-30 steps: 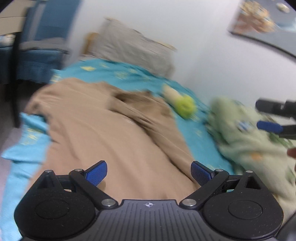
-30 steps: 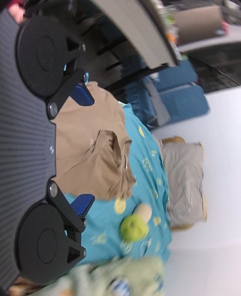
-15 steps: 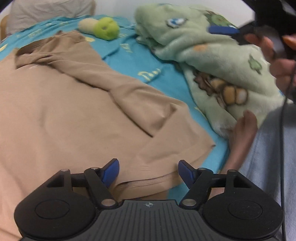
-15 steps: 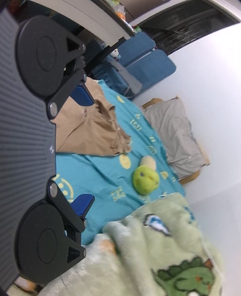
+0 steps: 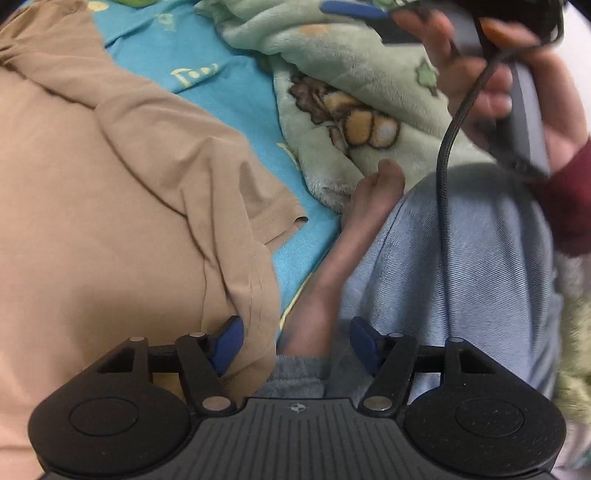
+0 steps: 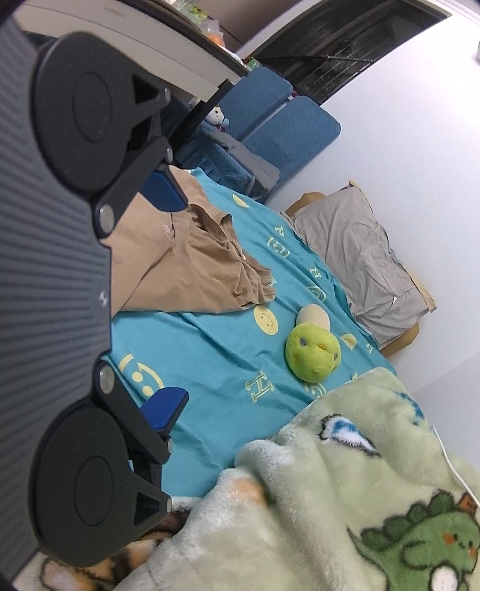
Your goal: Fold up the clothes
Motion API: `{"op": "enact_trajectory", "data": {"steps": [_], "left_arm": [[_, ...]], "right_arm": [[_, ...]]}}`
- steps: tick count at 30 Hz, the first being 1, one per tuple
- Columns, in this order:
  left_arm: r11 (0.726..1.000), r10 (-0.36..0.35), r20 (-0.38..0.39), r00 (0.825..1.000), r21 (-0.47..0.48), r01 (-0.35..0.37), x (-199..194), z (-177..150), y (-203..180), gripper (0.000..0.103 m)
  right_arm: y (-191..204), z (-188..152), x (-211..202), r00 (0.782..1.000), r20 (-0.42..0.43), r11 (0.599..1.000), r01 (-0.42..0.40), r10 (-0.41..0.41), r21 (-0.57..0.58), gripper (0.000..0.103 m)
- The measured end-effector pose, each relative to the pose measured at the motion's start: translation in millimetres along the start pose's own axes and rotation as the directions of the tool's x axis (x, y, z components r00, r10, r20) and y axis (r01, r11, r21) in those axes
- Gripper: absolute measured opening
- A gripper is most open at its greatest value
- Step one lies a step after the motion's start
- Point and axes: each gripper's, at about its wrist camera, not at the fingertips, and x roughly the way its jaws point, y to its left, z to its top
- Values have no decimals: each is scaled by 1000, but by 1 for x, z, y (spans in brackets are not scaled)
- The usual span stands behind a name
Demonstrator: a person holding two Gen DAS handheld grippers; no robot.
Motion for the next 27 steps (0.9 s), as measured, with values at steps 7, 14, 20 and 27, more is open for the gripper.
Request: {"op": "enact_trajectory", "data": {"steps": [7,14,20,27], "left_arm": [[992,123,131,984,1,-124,-51,33,31,85],[870,489,293,821,-103,-482,-72,170,122,87],[780,620,348,703,-182,-598,-70,293,223,86],[837,542,368,755,-314,-448,-45,381,300,71]], "right_arm": [[8,-1,-10,998,58,1000,25,-25,-13,103],[12,0,20,992,70,994,106,-107,9,103],[12,-2,61,981,52,982,188,-188,11,103],[0,-3,109,974,-8,973,226,-226,41,103]]}}
